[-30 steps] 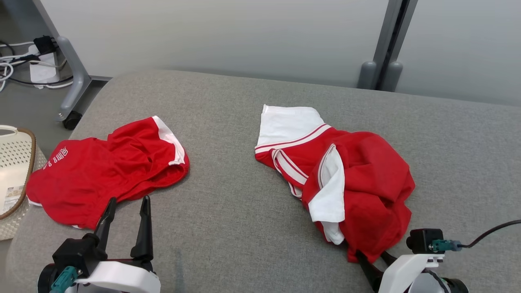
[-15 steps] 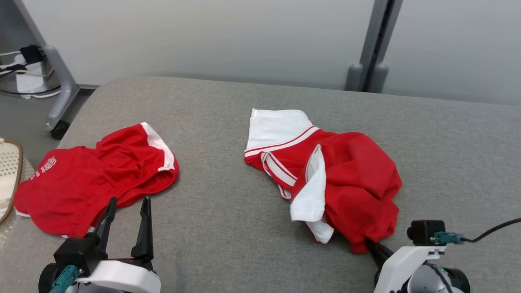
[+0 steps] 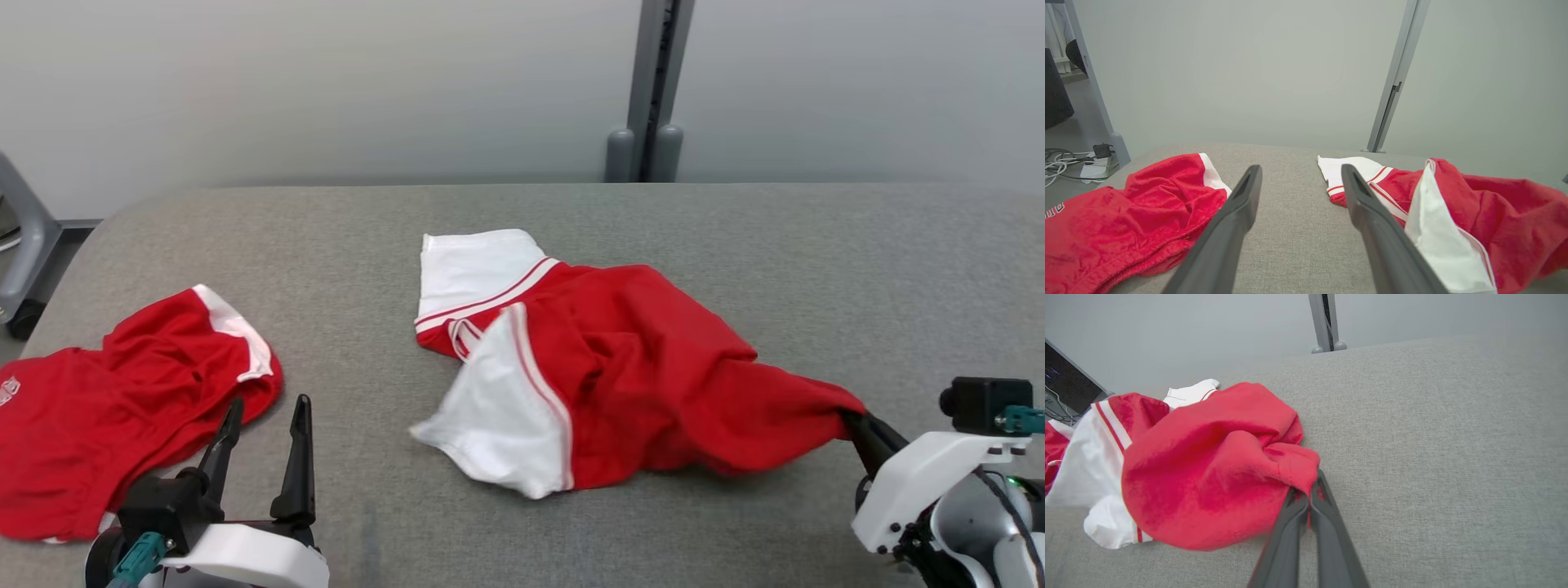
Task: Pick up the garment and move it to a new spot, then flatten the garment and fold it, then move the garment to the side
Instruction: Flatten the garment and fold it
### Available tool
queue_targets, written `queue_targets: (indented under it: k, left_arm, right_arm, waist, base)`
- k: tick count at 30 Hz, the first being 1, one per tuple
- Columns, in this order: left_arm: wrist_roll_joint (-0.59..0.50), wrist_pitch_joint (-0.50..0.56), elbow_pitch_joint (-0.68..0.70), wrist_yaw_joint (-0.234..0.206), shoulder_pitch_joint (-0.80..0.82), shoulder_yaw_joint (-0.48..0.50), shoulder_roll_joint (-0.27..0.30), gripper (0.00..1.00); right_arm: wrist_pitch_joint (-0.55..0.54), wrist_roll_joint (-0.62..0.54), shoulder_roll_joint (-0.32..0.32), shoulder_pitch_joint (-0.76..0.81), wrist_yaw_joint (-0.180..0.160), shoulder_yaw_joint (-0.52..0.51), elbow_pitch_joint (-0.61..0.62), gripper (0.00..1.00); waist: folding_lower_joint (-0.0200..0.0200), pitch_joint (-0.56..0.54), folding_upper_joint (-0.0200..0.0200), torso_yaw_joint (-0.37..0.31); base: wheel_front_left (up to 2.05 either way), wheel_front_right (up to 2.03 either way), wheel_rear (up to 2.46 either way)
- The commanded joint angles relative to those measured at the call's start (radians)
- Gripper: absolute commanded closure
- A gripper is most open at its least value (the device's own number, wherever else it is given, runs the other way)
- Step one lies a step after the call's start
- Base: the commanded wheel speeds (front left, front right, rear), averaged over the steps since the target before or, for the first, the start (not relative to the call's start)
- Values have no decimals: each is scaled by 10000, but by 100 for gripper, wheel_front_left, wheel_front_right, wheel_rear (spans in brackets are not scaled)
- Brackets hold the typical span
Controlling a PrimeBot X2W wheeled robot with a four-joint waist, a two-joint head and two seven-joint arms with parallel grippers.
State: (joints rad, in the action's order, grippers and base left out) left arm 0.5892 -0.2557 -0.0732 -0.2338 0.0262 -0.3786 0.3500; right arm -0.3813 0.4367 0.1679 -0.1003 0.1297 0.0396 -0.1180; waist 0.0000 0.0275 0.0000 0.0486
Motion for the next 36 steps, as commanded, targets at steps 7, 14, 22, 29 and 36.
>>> queue_targets:
  k: [7, 14, 22, 29, 36]
  left_arm:
    - [-36, 38, 9, 72, 306, -17, 97, 0]
    - [-28, 119, 19, 80, 476, -26, 187, 0]
    - [16, 150, -42, 41, 451, -61, 209, 0]
    - [93, 105, -9, -57, 246, -24, 192, 0]
    - [120, 66, 55, -111, 32, 12, 124, 0]
  right_arm:
    - [-73, 236, 602, 39, 19, -641, -449, 100]
    - [482, 159, 712, -158, 19, -600, -1553, 100]
    - [1339, -42, 452, -488, 19, -476, -2536, 0]
    - [2275, -346, 331, -412, 19, -518, -1774, 0]
    - [3209, -690, -151, 142, 19, -353, -142, 0]
  waist:
    - [0, 222, 0, -450]
    - [0, 439, 0, -534]
    - [0, 358, 0, -597]
    - [0, 42, 0, -708]
    - [0, -228, 0, -694]
  base:
    - [0, 0, 0]
    - [0, 0, 0]
    - [0, 0, 0]
    - [0, 0, 0]
    - [0, 0, 0]
